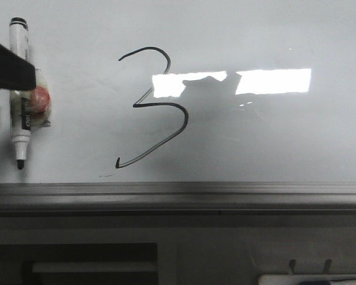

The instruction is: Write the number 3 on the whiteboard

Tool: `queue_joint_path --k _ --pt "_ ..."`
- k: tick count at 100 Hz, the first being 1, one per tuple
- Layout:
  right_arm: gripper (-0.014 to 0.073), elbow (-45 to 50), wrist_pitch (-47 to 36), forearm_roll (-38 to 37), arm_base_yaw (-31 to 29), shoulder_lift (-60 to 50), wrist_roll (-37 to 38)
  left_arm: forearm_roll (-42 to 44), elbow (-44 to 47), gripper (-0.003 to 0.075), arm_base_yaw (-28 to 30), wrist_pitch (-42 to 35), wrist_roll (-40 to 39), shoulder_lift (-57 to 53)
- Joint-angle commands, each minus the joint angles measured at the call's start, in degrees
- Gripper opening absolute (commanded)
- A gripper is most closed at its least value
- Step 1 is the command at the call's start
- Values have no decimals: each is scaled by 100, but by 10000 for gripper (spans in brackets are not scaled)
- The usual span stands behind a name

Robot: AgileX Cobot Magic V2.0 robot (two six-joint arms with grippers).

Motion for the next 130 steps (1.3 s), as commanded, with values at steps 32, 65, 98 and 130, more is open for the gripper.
queue_joint_path --k 32,65,98,130 --pt "-41 21 -1048 6 -56 -861 90 1443 -147 -21 4 -1 -13 -1765" --pt "-41 2236 -3324 6 -56 -2554 178 2289 253 -21 4 342 -13 -3005" --pt "-41 3967 -3330 82 -56 -4125 216 2477 830 -21 4 647 -13 -3819" --pt "-41 4417 -3410 431 -56 -4591 216 2562 865 -20 4 846 -13 -3845"
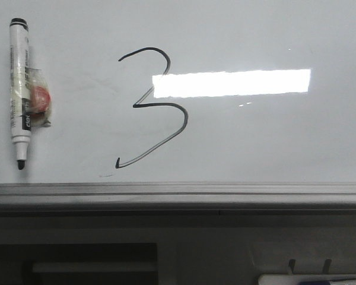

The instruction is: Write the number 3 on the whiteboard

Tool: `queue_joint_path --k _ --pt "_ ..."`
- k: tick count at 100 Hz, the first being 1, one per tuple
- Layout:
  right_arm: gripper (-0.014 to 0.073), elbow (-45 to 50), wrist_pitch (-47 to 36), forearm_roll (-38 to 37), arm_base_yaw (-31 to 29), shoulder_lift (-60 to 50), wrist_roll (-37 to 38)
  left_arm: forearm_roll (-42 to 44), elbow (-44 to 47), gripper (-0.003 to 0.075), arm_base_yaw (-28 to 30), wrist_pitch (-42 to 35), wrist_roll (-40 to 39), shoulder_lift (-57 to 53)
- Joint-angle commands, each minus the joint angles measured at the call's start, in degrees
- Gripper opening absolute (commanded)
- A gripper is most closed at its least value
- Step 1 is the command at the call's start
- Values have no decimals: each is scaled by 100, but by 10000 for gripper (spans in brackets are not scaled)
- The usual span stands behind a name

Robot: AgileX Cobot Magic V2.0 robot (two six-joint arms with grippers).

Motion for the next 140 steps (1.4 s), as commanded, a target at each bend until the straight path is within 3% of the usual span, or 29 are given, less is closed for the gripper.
queue_joint_path --k 1,73,88,105,130,140 --pt "-41 -139 -518 80 -23 1 18 3 -163 -21 4 -226 -13 42" --pt "-41 -139 -518 80 -23 1 18 13 -73 -21 4 -226 -13 42" --pt "-41 -139 -518 80 -23 1 18 1068 203 -21 91 -558 -85 42" --pt "-41 -139 -518 80 -23 1 18 1965 352 -21 839 -810 -1005 42" --pt "-41 -139 -518 80 -23 1 18 3574 464 -20 2701 -809 -1961 -121" --pt "-41 -139 -518 80 -23 1 18 4016 698 -20 3312 -968 -2800 -356"
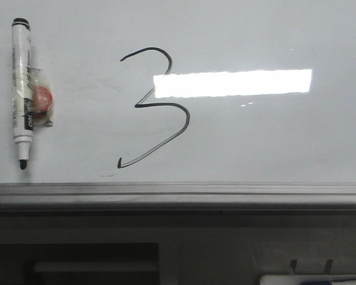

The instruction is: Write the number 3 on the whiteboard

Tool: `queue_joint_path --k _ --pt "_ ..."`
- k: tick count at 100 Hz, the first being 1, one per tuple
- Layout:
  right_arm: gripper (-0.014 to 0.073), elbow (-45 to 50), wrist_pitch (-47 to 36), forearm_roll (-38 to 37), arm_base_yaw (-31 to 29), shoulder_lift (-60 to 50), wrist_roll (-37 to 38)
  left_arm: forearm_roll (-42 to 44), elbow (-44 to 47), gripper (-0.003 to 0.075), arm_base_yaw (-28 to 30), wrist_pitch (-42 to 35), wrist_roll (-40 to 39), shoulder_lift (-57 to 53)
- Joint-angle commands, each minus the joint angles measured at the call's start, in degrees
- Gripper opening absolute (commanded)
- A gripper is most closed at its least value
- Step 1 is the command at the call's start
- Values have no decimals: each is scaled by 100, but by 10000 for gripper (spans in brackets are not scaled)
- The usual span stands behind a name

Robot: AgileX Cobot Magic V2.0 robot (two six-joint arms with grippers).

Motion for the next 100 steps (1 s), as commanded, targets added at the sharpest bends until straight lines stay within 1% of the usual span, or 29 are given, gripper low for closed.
queue_joint_path --k 1,7,8,16,28,44,52,88,100 --pt "-41 -151 -499 3 -23 11 7 520 51 -21 439 -560 -840 -110" --pt "-41 -151 -499 3 -23 11 7 1052 239 -20 766 -759 -1478 -224" --pt "-41 -151 -499 3 -23 11 7 1188 282 -21 835 -791 -1709 -258" --pt "-41 -151 -499 3 -23 11 7 1629 465 -21 1134 -844 -2163 -457" --pt "-41 -151 -499 3 -23 11 7 1669 683 -20 1461 -800 -2165 -693" --pt "-41 -151 -499 3 -23 11 7 1636 671 -20 1694 125 -2165 -1063" --pt "-41 -151 -499 3 -23 11 7 1621 671 -20 1792 408 -2165 -1121" --pt "-41 -151 -499 3 -23 11 7 1621 682 -20 1665 1816 -2165 -1131" --pt "-41 -151 -499 3 -23 11 7 1671 682 -21 1665 1804 -2165 -1131"
